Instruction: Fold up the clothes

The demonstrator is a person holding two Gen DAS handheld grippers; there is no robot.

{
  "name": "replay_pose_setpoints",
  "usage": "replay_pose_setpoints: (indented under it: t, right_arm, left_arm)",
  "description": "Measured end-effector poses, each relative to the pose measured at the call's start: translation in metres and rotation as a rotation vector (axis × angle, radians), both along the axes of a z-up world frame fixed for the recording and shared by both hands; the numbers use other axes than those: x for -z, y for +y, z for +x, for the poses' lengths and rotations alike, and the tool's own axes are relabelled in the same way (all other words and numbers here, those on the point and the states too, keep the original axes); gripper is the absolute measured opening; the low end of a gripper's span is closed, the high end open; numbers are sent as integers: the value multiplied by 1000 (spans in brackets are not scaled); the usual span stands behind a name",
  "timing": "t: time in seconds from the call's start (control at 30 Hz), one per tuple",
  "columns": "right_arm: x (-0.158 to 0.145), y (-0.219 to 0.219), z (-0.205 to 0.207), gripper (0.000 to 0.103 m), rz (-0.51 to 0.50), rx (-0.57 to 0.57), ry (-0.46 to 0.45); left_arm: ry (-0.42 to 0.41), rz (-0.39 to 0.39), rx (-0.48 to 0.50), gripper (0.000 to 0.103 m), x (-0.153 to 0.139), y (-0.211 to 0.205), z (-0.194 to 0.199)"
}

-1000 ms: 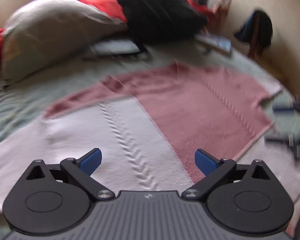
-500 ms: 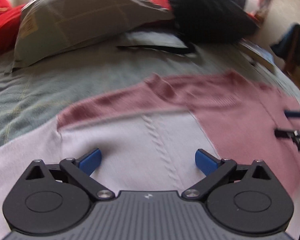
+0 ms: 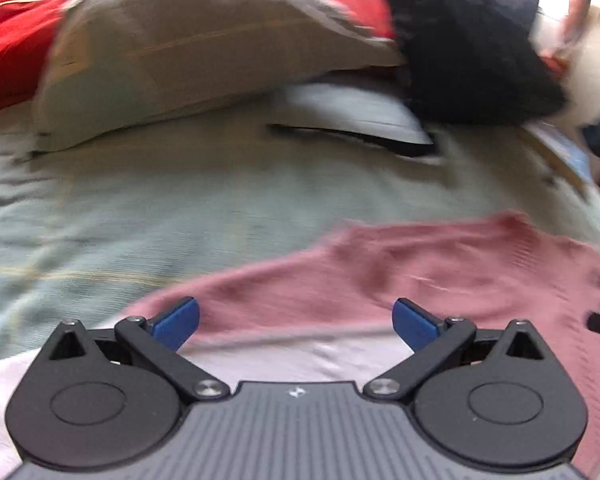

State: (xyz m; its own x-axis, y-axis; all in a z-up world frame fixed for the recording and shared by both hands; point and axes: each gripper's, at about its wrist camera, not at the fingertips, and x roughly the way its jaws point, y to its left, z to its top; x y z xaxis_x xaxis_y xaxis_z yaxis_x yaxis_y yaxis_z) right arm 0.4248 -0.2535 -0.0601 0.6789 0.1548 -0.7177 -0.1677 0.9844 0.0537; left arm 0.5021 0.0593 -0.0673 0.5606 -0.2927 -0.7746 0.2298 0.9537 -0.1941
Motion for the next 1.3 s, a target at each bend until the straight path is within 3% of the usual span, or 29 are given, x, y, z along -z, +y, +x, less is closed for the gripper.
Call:
replay_pose_setpoints:
  t: [0.1, 0.17, 0.33, 0.5, 0.6, 0.7, 0.8, 0.97, 1.03, 1.1, 1.3]
  right_arm:
    - [-4, -3, -15, 103, 21, -19, 3]
    - [-7, -4, -24, 103, 35, -32, 5]
    - [-10, -8, -45, 103, 56, -48, 11]
    - [-17, -13, -67, 103, 78, -65, -10]
    - [-22, -14, -81, 103, 99, -84, -32]
    - [-25, -12, -90, 103, 94, -93, -42]
    - [-27, -10, -100, 103, 90, -102, -52]
    - [-32, -10, -119, 103, 77, -103, -62]
    - [-36, -14, -130, 103, 66, -92, -60]
    - [-41, -18, -143, 103, 53, -84, -59]
    - [-60, -27, -192, 103, 61, -67, -61]
  left_arm:
    - [25, -68, 111, 102, 1, -21, -5]
    - [36, -81, 133, 102, 9, -33, 0]
    - [-4, -64, 29, 102, 28, -36, 28]
    - [-27, -62, -34, 101, 13, -42, 33]
    - [-20, -112, 36, 102, -1, -54, 19]
    - [42, -184, 150, 102, -2, -72, 14]
    - [59, -180, 155, 102, 10, -88, 22]
    - [8, -134, 19, 101, 24, -93, 41]
    - [26, -164, -17, 101, 15, -91, 35]
    - [16, -161, 6, 101, -2, -91, 18]
    - [-77, -41, 123, 102, -78, -78, -61]
